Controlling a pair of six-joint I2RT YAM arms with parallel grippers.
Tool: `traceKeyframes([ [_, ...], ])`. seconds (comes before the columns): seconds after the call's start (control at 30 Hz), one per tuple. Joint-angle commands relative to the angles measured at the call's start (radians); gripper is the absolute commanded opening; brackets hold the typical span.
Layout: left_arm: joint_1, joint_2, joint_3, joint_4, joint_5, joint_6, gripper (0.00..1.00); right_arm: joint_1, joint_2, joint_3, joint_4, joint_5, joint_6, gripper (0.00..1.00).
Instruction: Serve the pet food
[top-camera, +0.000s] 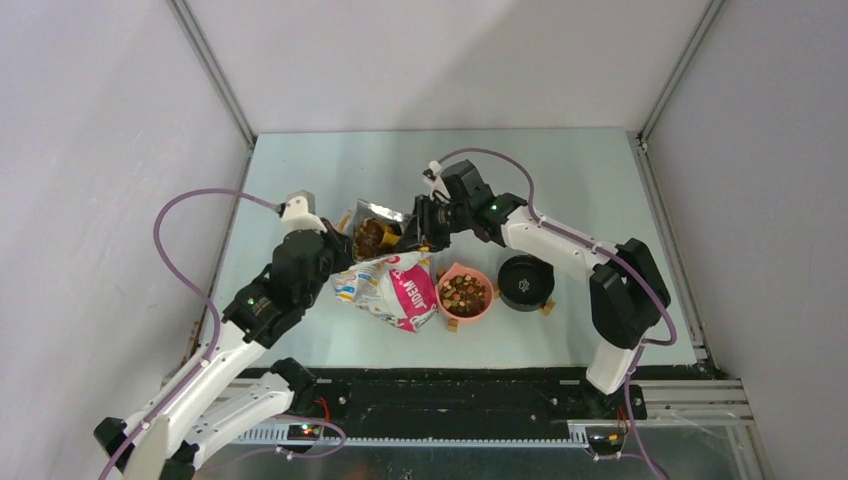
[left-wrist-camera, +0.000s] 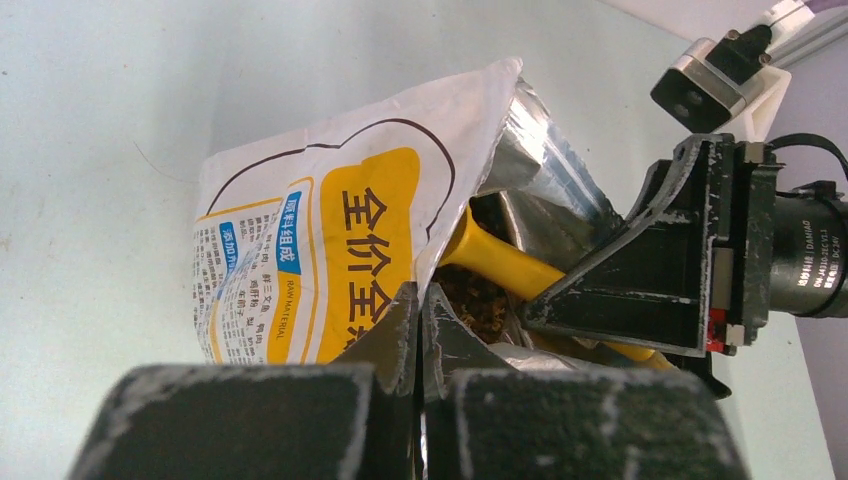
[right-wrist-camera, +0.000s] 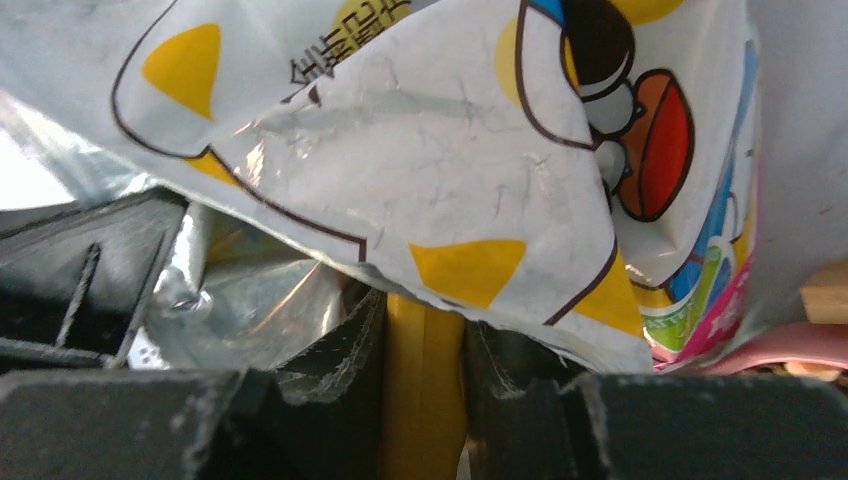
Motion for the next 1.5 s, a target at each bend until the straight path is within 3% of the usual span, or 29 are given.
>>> traceKeyframes([
  [0.0, 0.010, 0.002, 0.017, -0.035, -0.076, 0.013, 0.00, 0.001, -0.100, -0.080, 0.268, -0.221, 0.128, 0.00],
  [0.4, 0.010, -0.014, 0.027, -0.055, -0.100, 0.022, 0.00, -0.062, -0.310, -0.354, 0.606, -0.119, 0.339, 0.00],
  [0.8, 0.010, -0.020, 0.017, -0.049, -0.084, 0.030, 0.00, -0.101, -0.398, -0.580, 0.915, -0.116, 0.483, 0.00],
  [1.07, 0.010, -0.027, 0.008, -0.043, -0.070, 0.033, 0.00, -0.102, -0.530, -0.652, 0.918, 0.023, 0.461, 0.00],
  [1.47, 0.010, -0.034, -0.001, -0.029, -0.048, 0.041, 0.00, -0.094, -0.503, -0.661, 1.002, -0.015, 0.532, 0.00],
])
